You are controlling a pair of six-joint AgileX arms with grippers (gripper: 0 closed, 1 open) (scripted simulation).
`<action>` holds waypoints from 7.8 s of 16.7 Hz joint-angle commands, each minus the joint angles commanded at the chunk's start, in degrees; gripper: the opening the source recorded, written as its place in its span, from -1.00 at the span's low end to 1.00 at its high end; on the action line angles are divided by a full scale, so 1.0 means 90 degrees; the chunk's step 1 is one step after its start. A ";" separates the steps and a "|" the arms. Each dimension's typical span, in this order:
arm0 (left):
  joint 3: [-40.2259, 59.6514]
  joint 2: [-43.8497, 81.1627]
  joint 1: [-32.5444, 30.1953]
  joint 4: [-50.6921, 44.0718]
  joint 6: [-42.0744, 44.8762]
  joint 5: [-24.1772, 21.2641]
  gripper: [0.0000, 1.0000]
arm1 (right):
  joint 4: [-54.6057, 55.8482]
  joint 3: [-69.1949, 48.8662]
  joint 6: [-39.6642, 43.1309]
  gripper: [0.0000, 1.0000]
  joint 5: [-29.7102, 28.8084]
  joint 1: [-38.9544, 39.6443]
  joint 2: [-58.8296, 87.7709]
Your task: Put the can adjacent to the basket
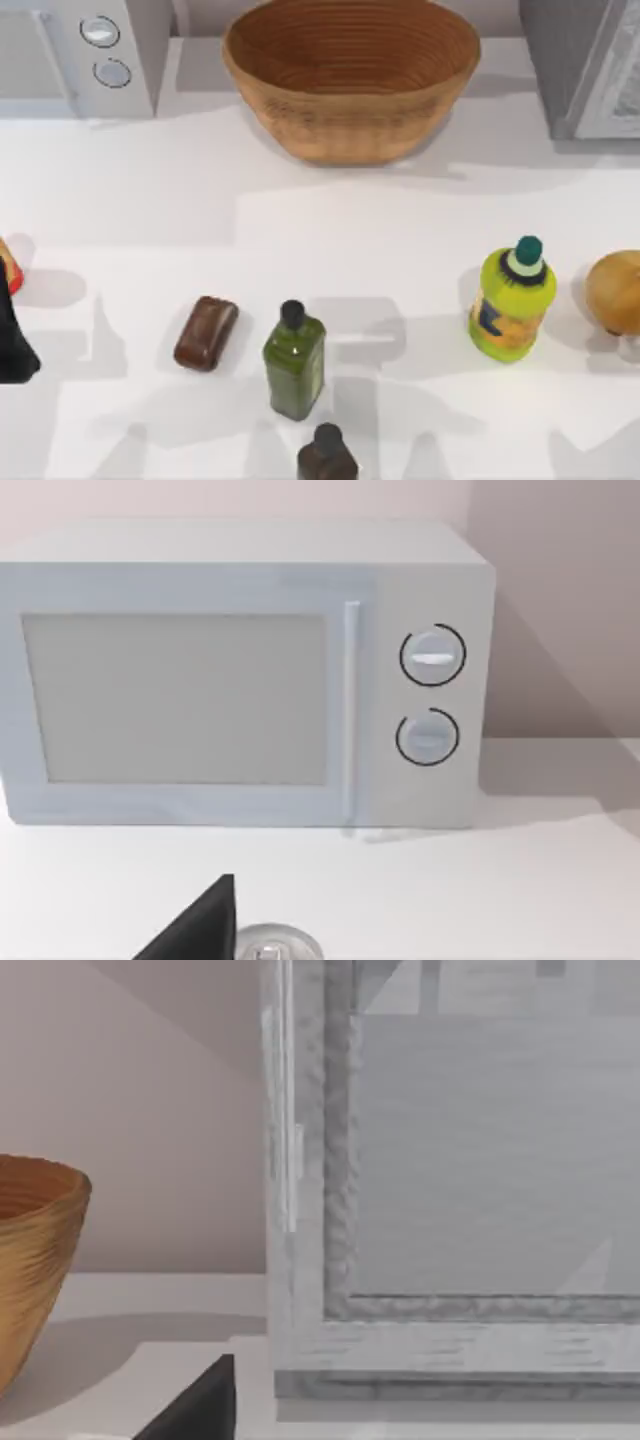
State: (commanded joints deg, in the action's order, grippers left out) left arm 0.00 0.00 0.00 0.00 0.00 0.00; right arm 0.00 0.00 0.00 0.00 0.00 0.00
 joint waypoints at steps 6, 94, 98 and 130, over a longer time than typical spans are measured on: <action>0.0643 0.0663 0.0052 -0.0528 0.0403 -0.0001 1.00 | 0.0000 0.0000 0.0000 1.00 0.0000 0.0000 0.0000; 1.4969 1.5854 -0.4902 -0.9073 -0.4608 -0.0116 -1.00 | 0.0000 0.0000 0.0000 1.00 0.0000 0.0000 0.0000; 1.5015 1.5974 -0.5001 -0.9045 -0.4791 -0.0051 -1.00 | 0.0000 0.0000 0.0000 1.00 0.0000 0.0000 0.0000; 1.4763 1.5947 -0.5000 -0.8820 -0.4791 -0.0051 0.66 | 0.0000 0.0000 0.0000 1.00 0.0000 0.0000 0.0000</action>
State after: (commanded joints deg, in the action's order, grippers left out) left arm 132.86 143.52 -45.00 -79.38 -43.12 -0.46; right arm 0.00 0.00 0.00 0.00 0.00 0.00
